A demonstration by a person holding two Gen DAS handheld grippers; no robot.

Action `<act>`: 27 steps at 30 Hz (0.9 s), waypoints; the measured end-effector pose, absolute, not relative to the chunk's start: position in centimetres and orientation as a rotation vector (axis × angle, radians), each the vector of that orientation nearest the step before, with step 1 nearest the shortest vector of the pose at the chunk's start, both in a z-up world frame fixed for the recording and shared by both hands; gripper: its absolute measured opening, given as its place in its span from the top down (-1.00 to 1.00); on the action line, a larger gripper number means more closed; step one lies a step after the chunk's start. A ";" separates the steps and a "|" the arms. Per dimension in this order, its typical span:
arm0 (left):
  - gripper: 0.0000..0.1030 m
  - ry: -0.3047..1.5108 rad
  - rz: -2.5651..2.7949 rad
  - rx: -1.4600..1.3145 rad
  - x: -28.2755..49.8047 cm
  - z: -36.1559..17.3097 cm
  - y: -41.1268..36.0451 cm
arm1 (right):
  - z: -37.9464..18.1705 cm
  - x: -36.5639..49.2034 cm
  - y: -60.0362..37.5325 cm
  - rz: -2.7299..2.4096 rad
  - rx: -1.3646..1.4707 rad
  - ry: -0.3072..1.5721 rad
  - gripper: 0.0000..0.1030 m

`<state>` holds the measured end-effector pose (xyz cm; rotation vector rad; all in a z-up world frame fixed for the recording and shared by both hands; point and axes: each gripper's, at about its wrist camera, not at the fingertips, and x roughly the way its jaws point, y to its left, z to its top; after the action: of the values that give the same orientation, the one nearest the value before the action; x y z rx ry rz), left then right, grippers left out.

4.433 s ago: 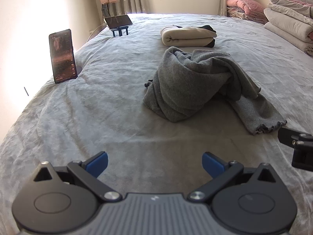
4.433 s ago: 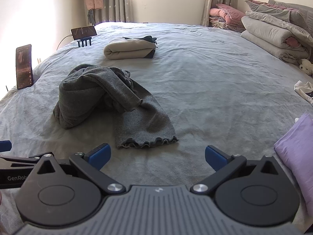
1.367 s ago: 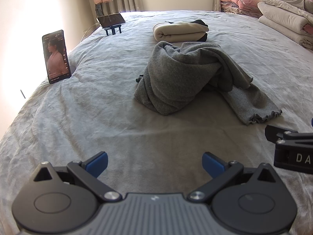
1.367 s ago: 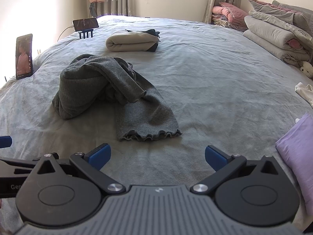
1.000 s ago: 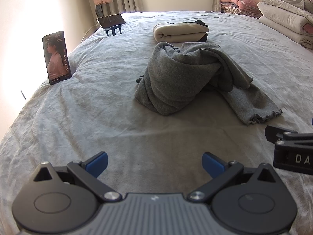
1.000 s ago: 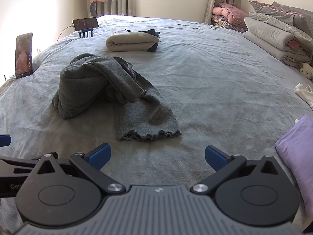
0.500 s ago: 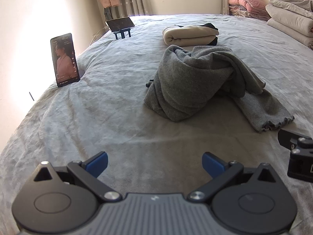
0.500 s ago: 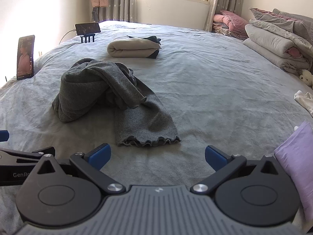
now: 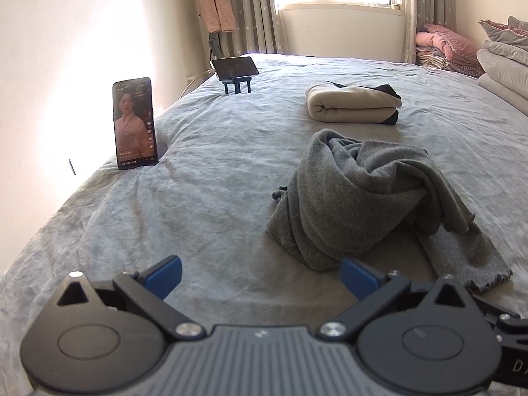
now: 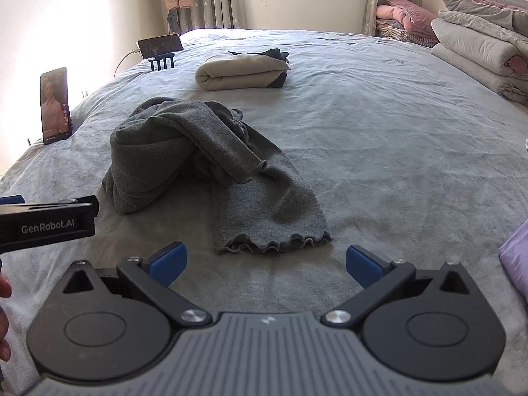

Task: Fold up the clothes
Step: 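Lower the right gripper onto the grey garment's ruffled hem while the left gripper grasps its other hem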

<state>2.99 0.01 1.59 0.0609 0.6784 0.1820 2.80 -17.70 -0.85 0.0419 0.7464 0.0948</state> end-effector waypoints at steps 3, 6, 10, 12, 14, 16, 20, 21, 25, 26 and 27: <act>-0.99 0.668 0.184 0.044 4.0 2.5 0.0 | -0.3 3.6 -18.2 0.091 0.070 0.763 -1.00; -0.99 0.673 0.176 0.050 5.4 3.3 -0.2 | 0.7 4.7 -18.5 0.084 0.077 0.765 -1.00; -0.99 0.680 0.148 0.054 7.5 4.2 -0.5 | 1.5 6.9 -18.5 0.065 0.055 0.772 -1.00; -0.99 0.666 0.154 0.053 8.3 4.3 -0.6 | 1.5 8.1 -18.6 0.050 0.043 0.776 -1.00; -0.99 0.656 0.161 0.047 9.1 3.9 -0.5 | 1.0 9.1 -18.7 0.035 0.045 0.787 -1.00; -0.99 0.652 0.150 0.046 9.8 3.0 -0.4 | 0.0 10.0 -18.8 0.030 0.044 0.809 -1.00; -0.99 0.629 0.132 0.030 10.6 0.9 0.2 | -2.9 11.1 -19.0 0.034 0.017 0.893 -1.00; -0.99 0.632 0.126 0.007 10.7 0.6 0.5 | -3.5 11.3 -19.1 0.036 0.017 0.913 -1.00; -0.99 0.667 0.100 -0.103 11.2 -0.5 1.6 | -4.1 11.1 -19.3 0.038 0.029 0.894 -1.00; -0.99 0.668 0.082 -0.114 11.2 -0.8 1.8 | -4.2 11.0 -19.3 0.035 0.031 0.890 -1.00; -0.99 0.664 0.069 -0.120 11.1 -1.1 2.0 | -4.3 10.8 -19.2 0.032 0.029 0.882 -1.00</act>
<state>11.14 2.01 -1.07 -0.1199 0.6644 0.0695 10.83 -19.20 -4.28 0.0291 0.8821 0.0325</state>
